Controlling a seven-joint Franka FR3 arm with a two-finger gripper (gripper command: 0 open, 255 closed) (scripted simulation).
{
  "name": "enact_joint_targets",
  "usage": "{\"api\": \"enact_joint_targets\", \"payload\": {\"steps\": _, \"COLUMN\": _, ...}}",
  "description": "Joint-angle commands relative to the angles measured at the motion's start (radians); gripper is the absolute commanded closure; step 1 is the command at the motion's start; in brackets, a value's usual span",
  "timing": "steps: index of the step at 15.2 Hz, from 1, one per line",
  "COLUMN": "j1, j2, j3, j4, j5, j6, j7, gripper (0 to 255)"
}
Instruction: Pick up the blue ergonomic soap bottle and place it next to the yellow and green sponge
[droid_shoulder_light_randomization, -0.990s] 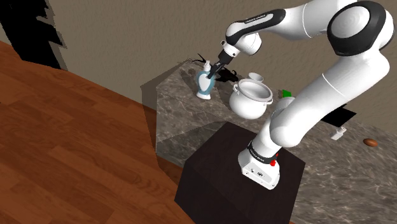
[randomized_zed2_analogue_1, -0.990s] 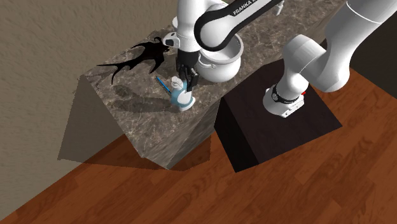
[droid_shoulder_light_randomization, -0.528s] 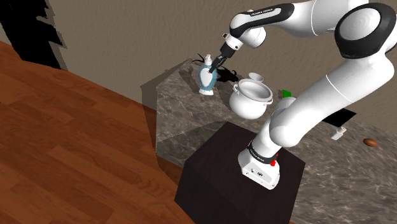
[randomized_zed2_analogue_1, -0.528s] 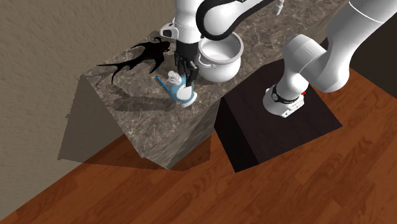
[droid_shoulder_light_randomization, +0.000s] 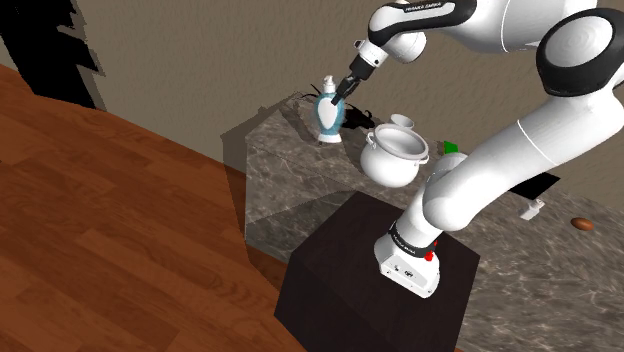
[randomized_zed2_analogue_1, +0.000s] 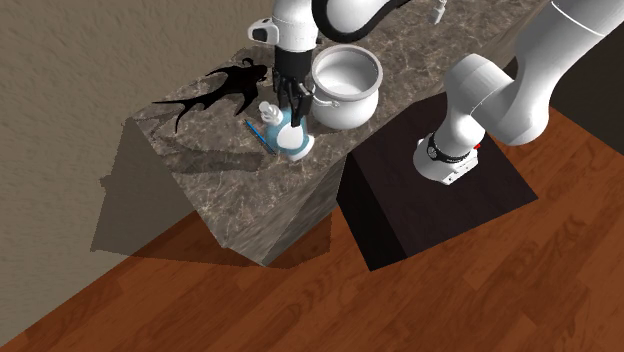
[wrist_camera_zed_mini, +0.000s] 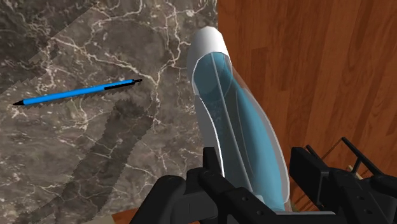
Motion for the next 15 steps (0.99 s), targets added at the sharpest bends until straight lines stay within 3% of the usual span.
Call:
{"api": "enact_joint_targets", "payload": {"steps": 1, "j1": -0.004, "j2": -0.013, "j3": 0.008, "j4": 0.022, "j5": -0.011, "j6": -0.032, "j7": 0.017, "gripper": 255}}
{"api": "enact_joint_targets", "payload": {"steps": 15, "j1": -0.010, "j2": -0.049, "j3": 0.039, "j4": 0.176, "j5": -0.040, "j6": -0.208, "j7": 0.089, "gripper": 255}}
